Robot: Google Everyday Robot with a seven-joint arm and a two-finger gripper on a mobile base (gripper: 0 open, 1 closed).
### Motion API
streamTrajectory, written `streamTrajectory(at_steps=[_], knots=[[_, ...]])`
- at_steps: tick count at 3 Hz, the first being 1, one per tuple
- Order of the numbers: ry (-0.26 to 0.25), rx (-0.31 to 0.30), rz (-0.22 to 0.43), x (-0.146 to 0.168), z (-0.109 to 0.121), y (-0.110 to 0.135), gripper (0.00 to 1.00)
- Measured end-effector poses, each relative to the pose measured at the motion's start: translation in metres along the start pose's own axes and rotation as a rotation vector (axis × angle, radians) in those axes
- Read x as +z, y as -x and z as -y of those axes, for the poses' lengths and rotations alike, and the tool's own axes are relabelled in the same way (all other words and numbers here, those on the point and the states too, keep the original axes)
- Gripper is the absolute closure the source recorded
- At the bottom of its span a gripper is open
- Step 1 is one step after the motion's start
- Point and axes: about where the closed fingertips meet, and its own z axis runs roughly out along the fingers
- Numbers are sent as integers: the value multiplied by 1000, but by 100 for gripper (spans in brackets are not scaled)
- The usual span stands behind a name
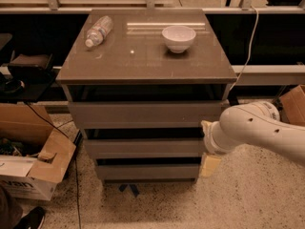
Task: Open bottom drawer
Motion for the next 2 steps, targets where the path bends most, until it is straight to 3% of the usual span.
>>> streamTrajectory(at_steps=[2], knots=[[29, -3, 3, 3, -9, -4, 0]])
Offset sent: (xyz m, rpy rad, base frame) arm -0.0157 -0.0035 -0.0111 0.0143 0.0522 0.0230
